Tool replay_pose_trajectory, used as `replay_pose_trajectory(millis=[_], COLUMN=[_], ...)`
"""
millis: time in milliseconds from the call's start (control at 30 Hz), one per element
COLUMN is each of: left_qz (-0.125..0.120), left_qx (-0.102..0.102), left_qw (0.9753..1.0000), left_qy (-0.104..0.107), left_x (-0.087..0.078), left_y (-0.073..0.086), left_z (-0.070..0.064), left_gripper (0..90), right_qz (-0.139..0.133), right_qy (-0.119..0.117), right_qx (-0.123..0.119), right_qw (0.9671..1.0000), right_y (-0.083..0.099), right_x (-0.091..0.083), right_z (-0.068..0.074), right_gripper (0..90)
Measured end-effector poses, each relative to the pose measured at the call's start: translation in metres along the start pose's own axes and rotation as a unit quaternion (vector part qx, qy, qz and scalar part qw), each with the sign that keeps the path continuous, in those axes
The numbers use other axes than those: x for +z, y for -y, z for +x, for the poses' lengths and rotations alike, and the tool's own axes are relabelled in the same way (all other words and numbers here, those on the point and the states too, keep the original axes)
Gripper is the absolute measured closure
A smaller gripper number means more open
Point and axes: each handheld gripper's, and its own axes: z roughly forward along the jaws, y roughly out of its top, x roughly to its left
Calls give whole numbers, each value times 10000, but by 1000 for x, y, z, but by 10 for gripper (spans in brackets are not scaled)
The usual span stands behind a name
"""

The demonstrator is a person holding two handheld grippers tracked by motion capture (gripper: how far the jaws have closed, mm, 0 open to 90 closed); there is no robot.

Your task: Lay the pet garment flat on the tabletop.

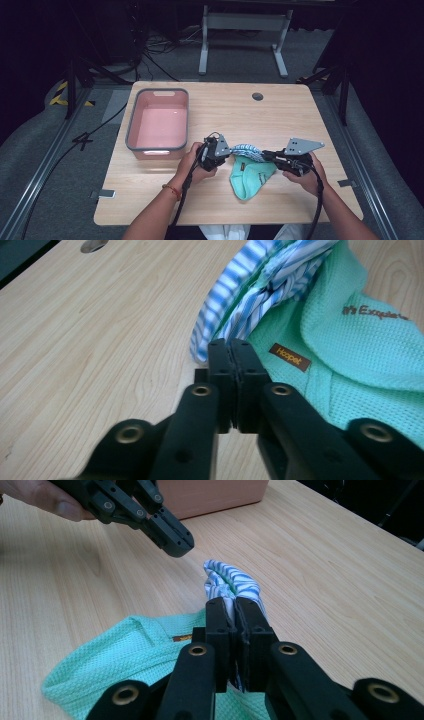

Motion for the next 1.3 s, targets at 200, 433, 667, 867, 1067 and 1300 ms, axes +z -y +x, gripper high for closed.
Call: replay_pose_trajectory(millis=[200, 433, 667, 867, 1067, 1300], left_qz=[337, 423, 370, 360, 387, 424], left_qx=[-224, -535, -398, -303, -358, -216], left_qw=[9992, 9976, 9979, 9981, 9978, 9986], left_qy=[52, 133, 365, 398, 409, 248], left_x=[26, 47, 52, 36, 22, 12], left_y=[-5, 0, 2, 1, 2, -3], left_z=[7, 13, 13, 12, 12, 15], left_gripper=[461, 288, 666, 840, 827, 838], right_qz=[57, 48, 28, -16, -24, -58], right_qy=[-18, -92, -65, 18, 148, 335], right_qx=[-8, -50, -94, -40, -26, 18], right_qw=[10000, 9999, 9999, 10000, 9999, 9994], right_y=[0, 2, 1, 2, 0, -5], right_x=[3, 1, -2, -4, -3, 1], right_z=[1, 1, 2, -2, -2, -6], right_gripper=[857, 857, 858, 858, 860, 861])
